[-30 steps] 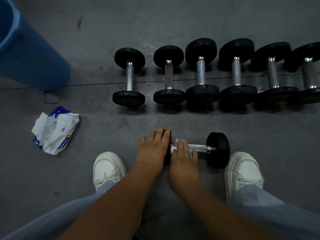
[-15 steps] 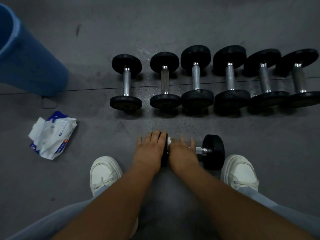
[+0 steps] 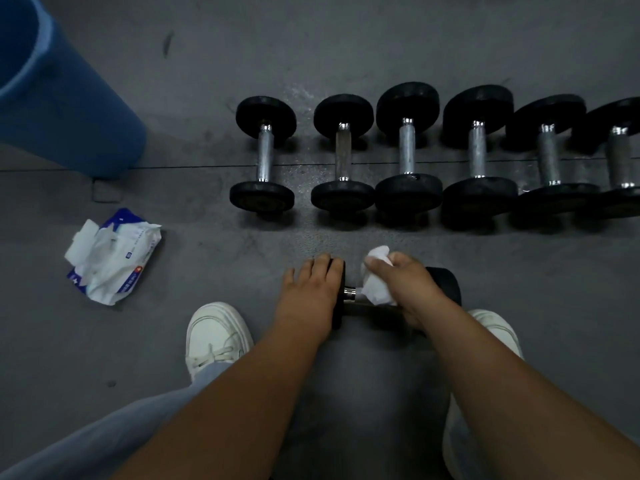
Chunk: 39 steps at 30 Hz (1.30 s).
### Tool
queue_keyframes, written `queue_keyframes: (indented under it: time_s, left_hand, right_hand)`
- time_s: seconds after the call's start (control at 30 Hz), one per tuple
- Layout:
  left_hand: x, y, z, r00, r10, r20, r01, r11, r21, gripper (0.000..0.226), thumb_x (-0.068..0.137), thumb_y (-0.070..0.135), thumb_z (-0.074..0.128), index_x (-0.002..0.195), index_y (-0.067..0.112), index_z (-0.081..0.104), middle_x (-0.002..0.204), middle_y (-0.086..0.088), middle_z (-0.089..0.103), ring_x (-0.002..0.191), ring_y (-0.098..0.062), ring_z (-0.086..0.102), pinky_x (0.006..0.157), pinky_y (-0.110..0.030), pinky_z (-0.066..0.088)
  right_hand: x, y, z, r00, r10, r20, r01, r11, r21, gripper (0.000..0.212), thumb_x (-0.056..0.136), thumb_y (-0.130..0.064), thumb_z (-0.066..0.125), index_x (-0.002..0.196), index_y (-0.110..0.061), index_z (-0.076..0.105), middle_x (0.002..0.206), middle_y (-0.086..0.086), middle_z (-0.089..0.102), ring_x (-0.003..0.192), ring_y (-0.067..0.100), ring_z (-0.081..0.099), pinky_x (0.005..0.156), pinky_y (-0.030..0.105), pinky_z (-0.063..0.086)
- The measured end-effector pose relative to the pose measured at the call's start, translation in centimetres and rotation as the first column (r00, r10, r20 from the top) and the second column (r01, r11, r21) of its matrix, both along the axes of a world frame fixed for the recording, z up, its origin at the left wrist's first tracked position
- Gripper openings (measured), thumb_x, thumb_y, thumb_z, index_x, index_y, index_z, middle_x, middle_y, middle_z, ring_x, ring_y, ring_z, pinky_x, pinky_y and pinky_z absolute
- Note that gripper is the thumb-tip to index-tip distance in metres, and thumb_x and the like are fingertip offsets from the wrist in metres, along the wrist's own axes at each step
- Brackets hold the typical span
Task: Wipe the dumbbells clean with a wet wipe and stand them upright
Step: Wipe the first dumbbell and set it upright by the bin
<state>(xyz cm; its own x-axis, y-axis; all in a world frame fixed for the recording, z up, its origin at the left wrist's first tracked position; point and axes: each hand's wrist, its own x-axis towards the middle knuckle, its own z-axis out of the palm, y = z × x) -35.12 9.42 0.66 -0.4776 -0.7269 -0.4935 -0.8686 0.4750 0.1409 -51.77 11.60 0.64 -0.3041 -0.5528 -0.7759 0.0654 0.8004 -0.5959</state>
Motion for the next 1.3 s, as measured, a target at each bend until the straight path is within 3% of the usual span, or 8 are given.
queue_keyframes:
  time_s: [0.17,0.3,0.4,0.57,0.8,1.03,1.17,1.3]
  left_hand:
    - [0.0,0.0,0.0,1.000,-0.003,-0.003,0.003,1.000,-0.005,0.103,0.075,0.032,0.079,0.151,0.025,0.011,0.160,-0.003,0.015,0.146,-0.025,0.021,0.117,-0.050,0.021]
    - [0.0,-0.1,0.2,1.000,-0.001,-0.001,0.001,1.000,0.009,0.104,0.075,0.028,0.079,0.152,0.025,0.010,0.159,-0.002,0.014,0.146,-0.025,0.021,0.117,-0.049,0.020]
    - [-0.1,-0.3,0.2,1.000,-0.002,-0.001,0.002,1.000,0.016,0.106,0.073,0.029,0.081,0.151,0.025,0.009,0.159,-0.002,0.014,0.146,-0.025,0.021,0.117,-0.048,0.021]
    - [-0.1,-0.2,0.3,1.000,-0.005,-0.007,0.005,1.000,0.026,0.102,0.079,0.034,0.076,0.153,0.025,0.007,0.161,-0.002,0.011,0.147,-0.025,0.018,0.119,-0.047,0.017]
    - [-0.1,0.0,0.4,1.000,0.001,-0.027,-0.001,1.000,-0.003,0.093,0.083,0.033,0.071,0.152,0.025,0.009,0.160,-0.002,0.014,0.146,-0.024,0.021,0.118,-0.047,0.020]
    - [-0.1,0.2,0.4,0.999,0.000,-0.037,0.000,1.000,0.004,0.093,0.085,0.035,0.068,0.153,0.025,0.005,0.162,-0.001,0.009,0.148,-0.022,0.018,0.117,-0.045,0.019]
    - [0.0,0.4,0.4,0.999,0.010,-0.039,-0.010,1.000,0.002,0.092,0.085,0.034,0.069,0.153,0.025,0.007,0.161,-0.001,0.011,0.147,-0.023,0.019,0.116,-0.045,0.019]
    - [0.1,0.9,0.3,0.999,0.012,-0.046,-0.012,1.000,-0.002,0.089,0.087,0.030,0.065,0.153,0.025,0.005,0.161,-0.001,0.009,0.147,-0.022,0.020,0.117,-0.044,0.021]
  right_hand:
    - [-0.7,-1.7,-0.6,0.997,0.076,0.001,-0.075,0.979,0.192,0.013,0.096,-0.019,0.052,0.093,-0.010,0.060,0.072,0.005,0.062,0.054,0.018,0.060,0.044,0.017,0.043]
    - [-1.4,-1.1,0.6,0.971,-0.127,0.201,0.121,0.992,0.039,0.017,0.091,-0.007,0.063,0.108,-0.007,0.061,0.092,0.014,0.071,0.072,0.021,0.070,0.054,0.027,0.053]
    - [-1.7,-0.9,0.5,0.970,0.017,-0.242,-0.021,1.000,-0.014,0.017,0.088,-0.022,0.068,0.094,-0.015,0.054,0.086,0.008,0.065,0.071,0.021,0.065,0.054,0.026,0.046]
    - [2.7,1.9,-0.6,0.451,0.551,-0.703,-0.715,0.694,0.085,0.022,0.094,-0.023,0.050,0.113,-0.023,0.061,0.115,0.003,0.058,0.109,0.025,0.054,0.090,0.038,0.044]
    - [5.2,6.6,-1.9,0.314,0.612,-0.726,-0.803,0.579,0.141,0.064,0.084,-0.008,0.049,0.146,-0.020,0.037,0.160,0.000,0.025,0.149,0.016,0.017,0.117,0.044,0.013]
    - [6.8,8.0,-0.5,0.316,0.670,-0.671,-0.774,0.592,0.226,0.076,0.070,-0.014,0.066,0.143,-0.012,0.046,0.155,0.008,0.035,0.144,0.024,0.031,0.110,0.055,0.029]
    - [4.9,4.1,-1.9,0.328,0.666,-0.670,-0.768,0.601,0.221,0.053,0.090,-0.019,0.047,0.142,-0.024,0.040,0.143,-0.003,0.047,0.138,0.015,0.036,0.116,0.049,0.012]
    - [6.5,6.1,-0.9,0.337,0.578,-0.743,-0.742,0.648,0.168,0.048,0.081,-0.013,0.035,0.117,-0.023,0.065,0.125,0.000,0.065,0.122,0.017,0.057,0.104,0.042,0.038]
